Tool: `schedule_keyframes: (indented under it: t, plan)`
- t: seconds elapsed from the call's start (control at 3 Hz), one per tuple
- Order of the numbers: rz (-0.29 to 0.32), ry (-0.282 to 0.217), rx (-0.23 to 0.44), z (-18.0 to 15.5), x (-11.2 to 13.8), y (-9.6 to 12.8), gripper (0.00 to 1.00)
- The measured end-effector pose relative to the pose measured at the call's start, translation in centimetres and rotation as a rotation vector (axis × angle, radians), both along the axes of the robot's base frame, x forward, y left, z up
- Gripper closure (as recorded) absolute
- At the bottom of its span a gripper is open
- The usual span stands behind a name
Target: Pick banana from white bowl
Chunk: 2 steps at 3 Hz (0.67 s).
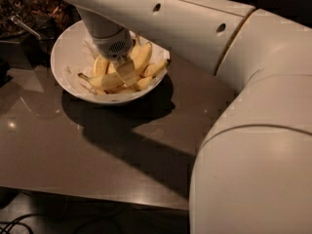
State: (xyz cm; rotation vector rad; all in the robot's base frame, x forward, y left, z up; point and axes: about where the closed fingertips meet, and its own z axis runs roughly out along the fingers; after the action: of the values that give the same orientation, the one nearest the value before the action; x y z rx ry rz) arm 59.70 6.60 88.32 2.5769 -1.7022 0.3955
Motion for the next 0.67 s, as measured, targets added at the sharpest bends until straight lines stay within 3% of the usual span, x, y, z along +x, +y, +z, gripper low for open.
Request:
schedule_keyframes:
  t: [0.33, 0.67]
  plan:
    - [0.0, 0.0, 0.0, 0.0, 0.0, 0.0, 0.98]
    - [-0.006, -0.024, 0.041, 1.1, -0.7, -0.3, 1.0]
